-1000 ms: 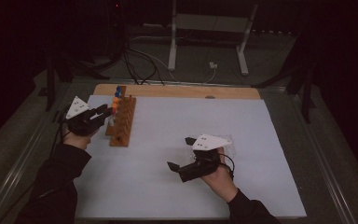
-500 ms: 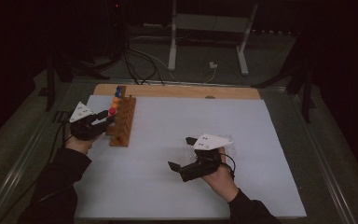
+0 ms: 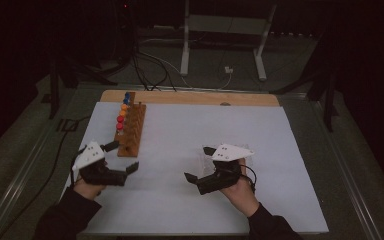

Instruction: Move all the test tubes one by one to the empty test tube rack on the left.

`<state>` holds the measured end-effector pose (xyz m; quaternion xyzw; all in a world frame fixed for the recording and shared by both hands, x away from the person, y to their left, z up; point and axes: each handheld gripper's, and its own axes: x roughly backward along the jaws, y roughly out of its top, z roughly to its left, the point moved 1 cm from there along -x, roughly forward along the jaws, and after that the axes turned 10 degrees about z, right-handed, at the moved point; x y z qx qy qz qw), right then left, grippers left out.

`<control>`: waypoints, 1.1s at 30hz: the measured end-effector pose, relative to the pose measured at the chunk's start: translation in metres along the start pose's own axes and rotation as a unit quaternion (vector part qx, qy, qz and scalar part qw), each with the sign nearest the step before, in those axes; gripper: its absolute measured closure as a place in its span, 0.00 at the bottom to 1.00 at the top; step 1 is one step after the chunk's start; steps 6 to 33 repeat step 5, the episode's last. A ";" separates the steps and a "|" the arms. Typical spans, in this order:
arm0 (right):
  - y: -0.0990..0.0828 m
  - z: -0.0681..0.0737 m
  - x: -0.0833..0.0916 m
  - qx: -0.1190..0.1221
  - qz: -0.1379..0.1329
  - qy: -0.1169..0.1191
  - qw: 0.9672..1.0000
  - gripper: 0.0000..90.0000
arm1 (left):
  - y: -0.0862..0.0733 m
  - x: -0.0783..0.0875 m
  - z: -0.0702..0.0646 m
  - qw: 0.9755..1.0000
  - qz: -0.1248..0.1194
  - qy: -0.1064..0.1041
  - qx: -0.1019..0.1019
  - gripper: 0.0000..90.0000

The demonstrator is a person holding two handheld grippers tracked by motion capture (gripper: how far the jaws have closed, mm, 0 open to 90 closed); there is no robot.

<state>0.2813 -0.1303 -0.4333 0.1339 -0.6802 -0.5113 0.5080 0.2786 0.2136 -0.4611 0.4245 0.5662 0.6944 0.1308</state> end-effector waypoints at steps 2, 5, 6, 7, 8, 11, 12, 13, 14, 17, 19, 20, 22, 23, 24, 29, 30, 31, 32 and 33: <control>-0.001 -0.001 0.000 -0.003 0.001 0.000 1.000 0.00 | -0.010 -0.004 -0.009 1.000 0.006 -0.012 -0.013 0.01; -0.001 -0.001 -0.001 -0.002 0.000 0.001 1.000 0.00 | -0.022 -0.012 -0.012 0.999 0.020 -0.029 -0.014 0.01; -0.001 -0.001 -0.001 -0.002 0.000 0.001 1.000 0.00 | -0.022 -0.012 -0.012 0.999 0.020 -0.029 -0.014 0.01; -0.001 -0.001 -0.001 -0.002 0.000 0.001 1.000 0.00 | -0.022 -0.012 -0.012 0.999 0.020 -0.029 -0.014 0.01; -0.001 -0.001 -0.001 -0.002 0.000 0.001 1.000 0.00 | -0.022 -0.012 -0.012 0.999 0.020 -0.029 -0.014 0.01; -0.001 -0.001 -0.001 -0.002 0.000 0.001 1.000 0.00 | -0.022 -0.012 -0.012 0.999 0.020 -0.029 -0.014 0.01; -0.001 -0.001 -0.001 -0.002 0.000 0.001 1.000 0.00 | -0.022 -0.012 -0.012 0.999 0.020 -0.029 -0.014 0.01; -0.001 -0.001 -0.001 -0.002 0.000 0.001 1.000 0.00 | -0.022 -0.012 -0.012 0.999 0.020 -0.029 -0.014 0.01; -0.001 -0.001 -0.001 -0.002 0.000 0.001 1.000 0.00 | -0.022 -0.012 -0.012 0.999 0.020 -0.029 -0.014 0.01; -0.001 -0.001 -0.001 -0.002 0.000 0.001 1.000 0.00 | -0.022 -0.012 -0.012 0.999 0.020 -0.029 -0.014 0.01; -0.001 -0.001 -0.001 -0.002 0.000 0.001 1.000 0.00 | -0.022 -0.012 -0.012 0.999 0.020 -0.029 -0.014 0.01; -0.001 -0.001 -0.001 -0.002 0.000 0.001 1.000 0.00 | -0.022 -0.012 -0.012 0.999 0.020 -0.029 -0.014 0.01; -0.001 -0.001 -0.001 -0.002 0.000 0.001 1.000 0.00 | -0.022 -0.012 -0.012 0.999 0.020 -0.029 -0.014 0.01; -0.001 -0.001 -0.001 -0.002 0.000 0.001 1.000 0.00 | -0.022 -0.012 -0.012 0.999 0.020 -0.029 -0.014 0.01; -0.001 -0.001 -0.001 -0.002 0.000 0.001 1.000 0.00 | -0.022 -0.012 -0.012 0.999 0.020 -0.029 -0.014 0.01; -0.001 -0.001 -0.001 -0.002 0.000 0.001 1.000 0.00 | -0.022 -0.012 -0.012 0.999 0.020 -0.029 -0.014 0.01; -0.001 -0.001 -0.001 -0.002 0.000 0.001 1.000 0.00 | -0.022 -0.012 -0.012 0.999 0.020 -0.029 -0.014 0.01; -0.001 -0.001 -0.001 -0.002 0.000 0.001 1.000 0.00 | -0.022 -0.012 -0.012 0.999 0.020 -0.029 -0.014 0.01; -0.001 -0.001 -0.001 -0.002 0.000 0.001 1.000 0.00 | -0.022 -0.012 -0.012 0.999 0.020 -0.029 -0.014 0.01; -0.001 -0.001 -0.001 -0.002 0.000 0.001 1.000 0.00 | -0.022 -0.012 -0.012 0.999 0.020 -0.029 -0.014 0.01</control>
